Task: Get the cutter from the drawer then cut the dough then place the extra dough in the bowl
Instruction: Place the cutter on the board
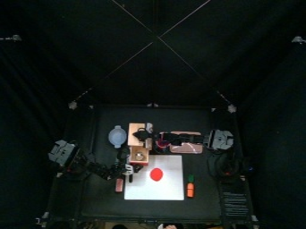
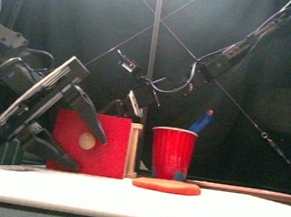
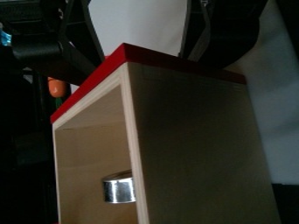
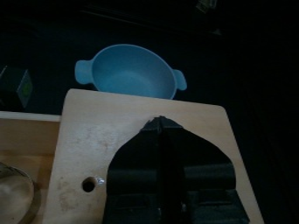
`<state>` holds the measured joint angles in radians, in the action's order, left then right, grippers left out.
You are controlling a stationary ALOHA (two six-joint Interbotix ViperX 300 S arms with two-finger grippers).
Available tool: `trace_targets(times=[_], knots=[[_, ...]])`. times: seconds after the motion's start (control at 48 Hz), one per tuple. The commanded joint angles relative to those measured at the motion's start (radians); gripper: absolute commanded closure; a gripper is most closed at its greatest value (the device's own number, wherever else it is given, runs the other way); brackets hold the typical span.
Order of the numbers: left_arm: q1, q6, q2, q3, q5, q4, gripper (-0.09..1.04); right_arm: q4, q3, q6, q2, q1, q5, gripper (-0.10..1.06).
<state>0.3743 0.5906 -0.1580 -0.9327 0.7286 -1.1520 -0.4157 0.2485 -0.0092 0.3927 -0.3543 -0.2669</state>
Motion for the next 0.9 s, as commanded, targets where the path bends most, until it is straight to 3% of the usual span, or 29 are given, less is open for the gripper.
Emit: trace_targets(times=[0.021, 0.438, 0.604, 0.896], knots=[[0.009, -0.003, 0.031, 0.005, 0.002, 0.005, 0.07, 0.002, -0.003, 0.000, -0.006, -0.005, 0.017, 1.01], [0.135, -0.008, 0.202, -0.103, -0.069, 0.029, 0.08, 0.003, -0.009, 0.006, -0.011, 0.006, 0.023, 1.01], [0.130, -0.054, 0.291, -0.153, -0.003, 0.190, 0.08, 0.009, -0.018, 0.015, -0.038, 0.020, 0.038, 1.01], [-0.008, -0.273, 0.402, -0.216, 0.215, 0.495, 0.08, 0.038, -0.023, 0.017, -0.158, 0.109, 0.143, 1.00]])
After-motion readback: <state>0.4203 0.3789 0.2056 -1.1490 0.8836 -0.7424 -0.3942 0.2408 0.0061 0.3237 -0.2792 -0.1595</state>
